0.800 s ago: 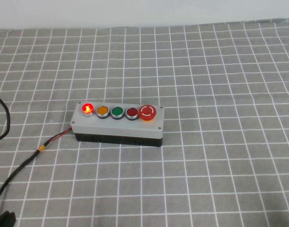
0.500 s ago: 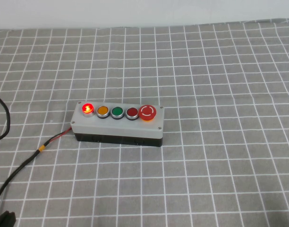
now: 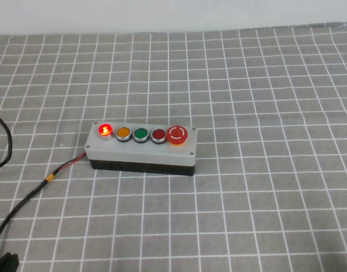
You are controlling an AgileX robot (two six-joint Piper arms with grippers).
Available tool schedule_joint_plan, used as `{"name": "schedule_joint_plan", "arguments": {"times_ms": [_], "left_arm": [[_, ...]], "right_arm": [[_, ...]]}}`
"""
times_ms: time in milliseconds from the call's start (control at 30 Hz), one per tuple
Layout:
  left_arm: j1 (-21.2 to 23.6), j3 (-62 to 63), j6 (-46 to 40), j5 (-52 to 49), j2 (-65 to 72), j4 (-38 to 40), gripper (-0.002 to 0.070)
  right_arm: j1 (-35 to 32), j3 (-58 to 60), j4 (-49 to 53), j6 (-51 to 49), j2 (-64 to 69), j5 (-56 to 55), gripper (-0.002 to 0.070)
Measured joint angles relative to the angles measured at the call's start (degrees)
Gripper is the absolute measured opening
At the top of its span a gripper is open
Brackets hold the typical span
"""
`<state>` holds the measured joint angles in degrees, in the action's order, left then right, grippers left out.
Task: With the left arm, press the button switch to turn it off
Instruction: 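Press the lit red button on the button box to turn it off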
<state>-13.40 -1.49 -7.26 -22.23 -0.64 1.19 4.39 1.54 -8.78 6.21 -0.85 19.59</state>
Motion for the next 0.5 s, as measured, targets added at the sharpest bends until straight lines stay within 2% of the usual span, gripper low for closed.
{"name": "schedule_joint_plan", "arguments": {"times_ms": [267,500], "left_arm": [[0.0,0.0,0.62,0.83,0.0,1.11,-0.0003],[0.0,0.0,10.36,8.96,0.0,13.59,-0.0003]], "right_arm": [[0.0,0.0,0.0,0.0,0.0,0.0,-0.0017],[0.0,0.0,0.0,0.0,0.0,0.0,-0.0017]]}}
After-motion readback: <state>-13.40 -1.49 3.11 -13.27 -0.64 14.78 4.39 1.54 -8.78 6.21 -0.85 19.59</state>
